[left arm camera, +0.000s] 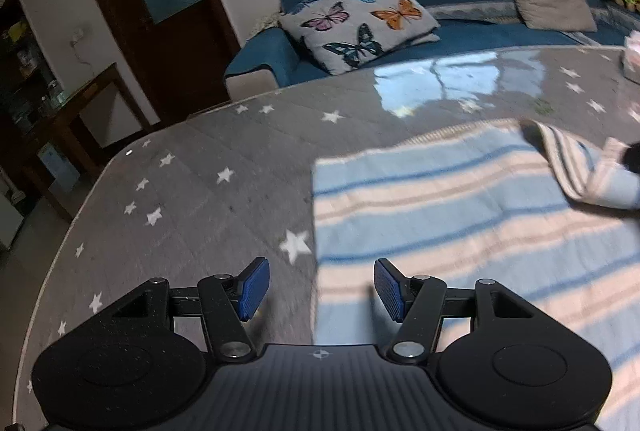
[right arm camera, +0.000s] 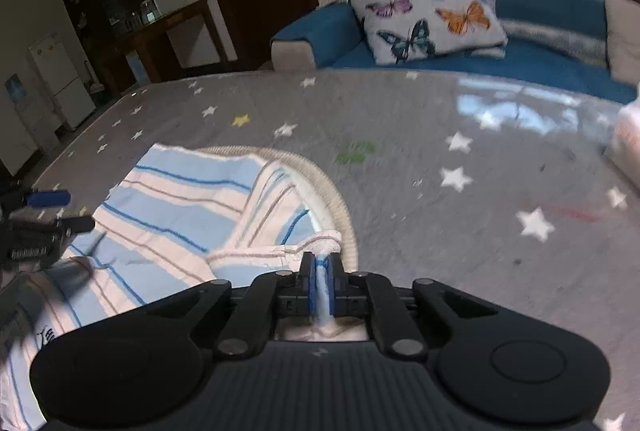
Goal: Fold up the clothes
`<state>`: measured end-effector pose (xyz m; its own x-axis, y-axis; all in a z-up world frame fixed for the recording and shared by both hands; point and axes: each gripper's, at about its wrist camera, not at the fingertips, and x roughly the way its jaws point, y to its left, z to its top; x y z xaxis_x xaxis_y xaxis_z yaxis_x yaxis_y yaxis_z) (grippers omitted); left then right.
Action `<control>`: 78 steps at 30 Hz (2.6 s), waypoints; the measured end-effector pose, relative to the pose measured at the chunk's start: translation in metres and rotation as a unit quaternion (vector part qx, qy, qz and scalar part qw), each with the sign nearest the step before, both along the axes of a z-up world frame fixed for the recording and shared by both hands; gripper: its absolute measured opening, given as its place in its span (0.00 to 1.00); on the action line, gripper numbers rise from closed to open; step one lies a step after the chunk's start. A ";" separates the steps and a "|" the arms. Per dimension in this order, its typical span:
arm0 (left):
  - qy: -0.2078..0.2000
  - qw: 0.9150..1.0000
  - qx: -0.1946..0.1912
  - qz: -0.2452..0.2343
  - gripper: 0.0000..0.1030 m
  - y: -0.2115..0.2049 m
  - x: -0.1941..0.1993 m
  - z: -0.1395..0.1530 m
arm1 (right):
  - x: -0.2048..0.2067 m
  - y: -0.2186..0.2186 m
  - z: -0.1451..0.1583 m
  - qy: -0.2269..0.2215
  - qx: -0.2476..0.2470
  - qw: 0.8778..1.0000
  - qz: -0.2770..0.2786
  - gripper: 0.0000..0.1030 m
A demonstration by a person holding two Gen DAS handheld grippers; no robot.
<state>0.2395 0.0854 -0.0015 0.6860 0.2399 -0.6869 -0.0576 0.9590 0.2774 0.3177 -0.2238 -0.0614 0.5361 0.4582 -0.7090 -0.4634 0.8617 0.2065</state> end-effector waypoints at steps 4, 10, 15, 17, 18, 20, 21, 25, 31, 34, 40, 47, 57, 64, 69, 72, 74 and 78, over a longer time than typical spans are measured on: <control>-0.002 1.000 -0.010 0.021 0.59 0.009 0.023 0.000 | -0.003 -0.011 0.017 -0.051 -0.030 0.998 -0.034 0.03; 0.004 0.999 -0.033 0.036 0.59 0.019 0.058 -0.006 | 0.011 -0.048 0.024 -0.092 -0.088 0.981 -0.147 0.04; 0.007 0.998 -0.038 0.041 0.59 0.025 0.077 -0.015 | 0.024 -0.071 0.009 -0.055 -0.082 0.979 -0.177 0.10; 0.006 0.998 -0.043 0.039 0.59 0.027 0.081 -0.014 | 0.026 -0.078 0.006 -0.035 -0.059 0.983 -0.168 0.18; 0.004 0.998 -0.046 0.034 0.59 0.027 0.082 -0.014 | 0.027 -0.080 0.003 -0.027 -0.050 0.984 -0.168 0.22; 0.003 0.999 -0.047 0.026 0.55 0.028 0.083 -0.014 | 0.030 -0.081 -0.002 -0.018 -0.051 0.986 -0.160 0.22; 0.001 0.998 -0.052 0.019 0.43 0.028 0.084 -0.014 | 0.031 -0.081 -0.004 -0.017 -0.056 0.985 -0.162 0.22; -0.002 0.998 -0.069 -0.009 0.16 0.024 0.084 -0.015 | 0.034 -0.079 -0.013 -0.005 -0.052 0.986 -0.160 0.24; -0.014 0.999 -0.041 -0.017 0.02 0.016 0.086 -0.018 | 0.037 -0.070 -0.014 -0.015 -0.057 0.987 -0.151 0.03; -0.023 0.999 -0.033 -0.006 0.02 0.019 0.087 -0.017 | 0.040 -0.067 -0.012 -0.028 -0.057 0.986 -0.157 0.03; -0.043 0.999 -0.019 0.002 0.01 0.026 0.092 -0.009 | 0.051 -0.059 -0.006 -0.050 -0.063 0.984 -0.160 0.03; -0.068 0.997 -0.020 0.019 0.02 0.030 0.115 -0.001 | 0.074 -0.048 -0.001 -0.080 -0.062 0.980 -0.169 0.03; -0.021 1.000 -0.001 0.021 0.43 0.032 0.112 -0.014 | 0.072 -0.047 -0.009 -0.041 -0.083 0.984 -0.151 0.23; -0.019 1.000 0.011 -0.013 0.66 0.019 0.058 -0.004 | 0.026 -0.030 0.007 -0.030 -0.096 0.991 -0.092 0.41; -0.010 0.999 0.020 -0.026 0.71 0.011 0.020 -0.007 | -0.015 -0.014 0.012 -0.020 -0.112 0.992 -0.045 0.48; -0.012 1.000 0.015 -0.025 0.74 0.014 -0.006 -0.007 | -0.041 -0.008 0.012 -0.015 -0.113 0.993 -0.029 0.54; -0.017 0.999 0.014 -0.025 0.75 0.015 -0.026 -0.007 | -0.058 -0.006 0.011 -0.013 -0.110 0.994 -0.024 0.55; -0.031 0.999 0.021 -0.031 0.83 0.014 -0.065 -0.011 | -0.092 0.000 0.009 -0.016 -0.107 0.994 -0.016 0.58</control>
<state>0.1746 0.0996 -0.0129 0.7416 0.2231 -0.6326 -0.0172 0.9491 0.3145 0.2261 -0.2240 -0.0522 0.5713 0.2818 -0.7709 -0.4387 0.8986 0.0033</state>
